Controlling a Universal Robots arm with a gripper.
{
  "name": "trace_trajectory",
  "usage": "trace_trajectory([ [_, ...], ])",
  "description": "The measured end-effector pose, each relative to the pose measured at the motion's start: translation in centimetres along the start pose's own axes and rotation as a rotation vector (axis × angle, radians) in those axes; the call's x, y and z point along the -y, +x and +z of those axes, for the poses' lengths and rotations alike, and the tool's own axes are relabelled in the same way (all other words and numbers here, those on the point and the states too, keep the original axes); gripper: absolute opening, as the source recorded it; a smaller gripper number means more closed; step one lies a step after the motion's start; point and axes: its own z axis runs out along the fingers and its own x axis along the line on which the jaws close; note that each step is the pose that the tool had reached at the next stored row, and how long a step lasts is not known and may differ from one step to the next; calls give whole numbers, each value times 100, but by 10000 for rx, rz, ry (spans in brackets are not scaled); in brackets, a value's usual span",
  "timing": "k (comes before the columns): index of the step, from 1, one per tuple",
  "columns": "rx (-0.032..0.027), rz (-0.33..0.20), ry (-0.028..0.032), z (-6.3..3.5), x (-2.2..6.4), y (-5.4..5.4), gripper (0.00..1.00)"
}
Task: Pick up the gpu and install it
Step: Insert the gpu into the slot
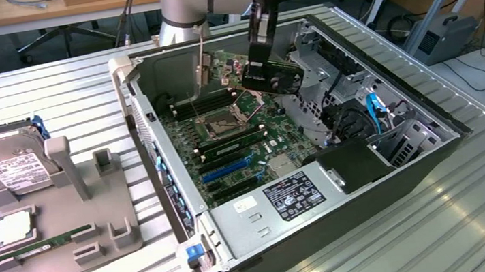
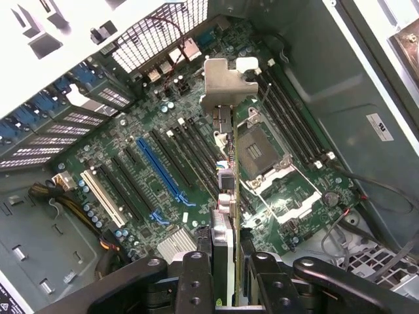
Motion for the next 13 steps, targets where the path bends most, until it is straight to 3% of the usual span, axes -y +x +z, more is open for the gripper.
trace_trajectory([
  [13, -3, -310, -8, 1, 0, 0, 27],
])
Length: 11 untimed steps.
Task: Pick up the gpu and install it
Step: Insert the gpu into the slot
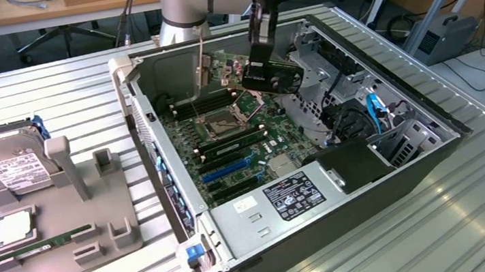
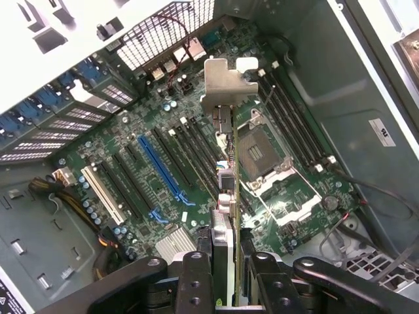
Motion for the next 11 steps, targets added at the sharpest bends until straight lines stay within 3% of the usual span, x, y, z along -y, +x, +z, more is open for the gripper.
trace_trajectory([
  [11, -3, -236, -7, 1, 0, 0, 27],
])
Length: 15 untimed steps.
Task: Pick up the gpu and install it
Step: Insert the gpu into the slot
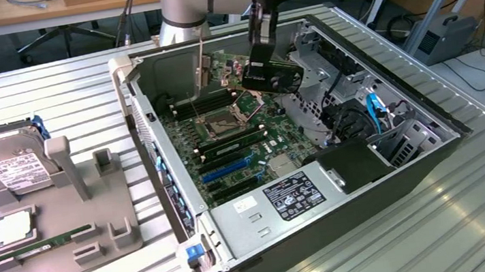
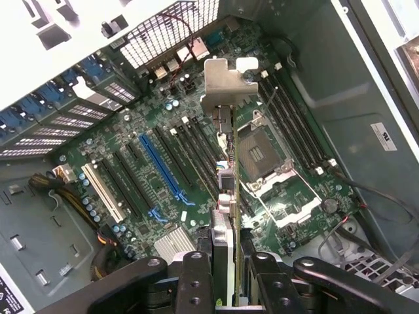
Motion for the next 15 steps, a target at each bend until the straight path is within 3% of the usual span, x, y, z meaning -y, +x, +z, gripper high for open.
trace_trajectory([
  [15, -3, -342, -9, 1, 0, 0, 27],
])
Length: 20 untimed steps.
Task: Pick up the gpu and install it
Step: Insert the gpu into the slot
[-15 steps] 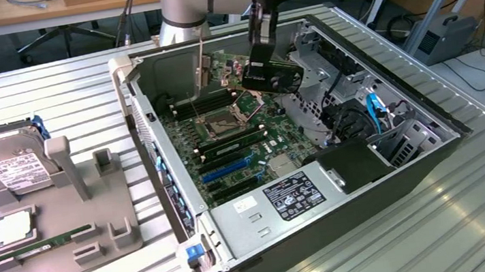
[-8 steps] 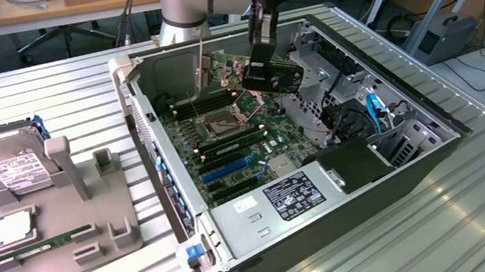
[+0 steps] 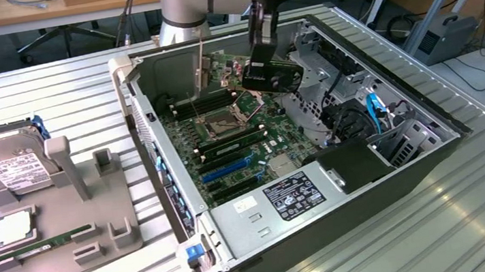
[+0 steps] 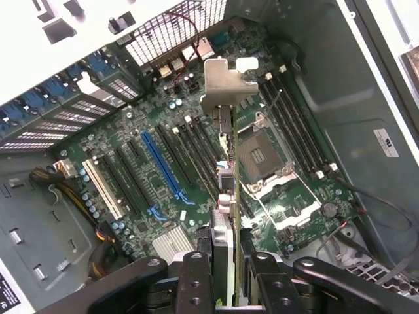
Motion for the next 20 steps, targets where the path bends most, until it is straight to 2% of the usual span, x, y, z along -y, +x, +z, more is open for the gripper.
trace_trajectory([
  [20, -4, -456, -12, 2, 0, 0, 27],
])
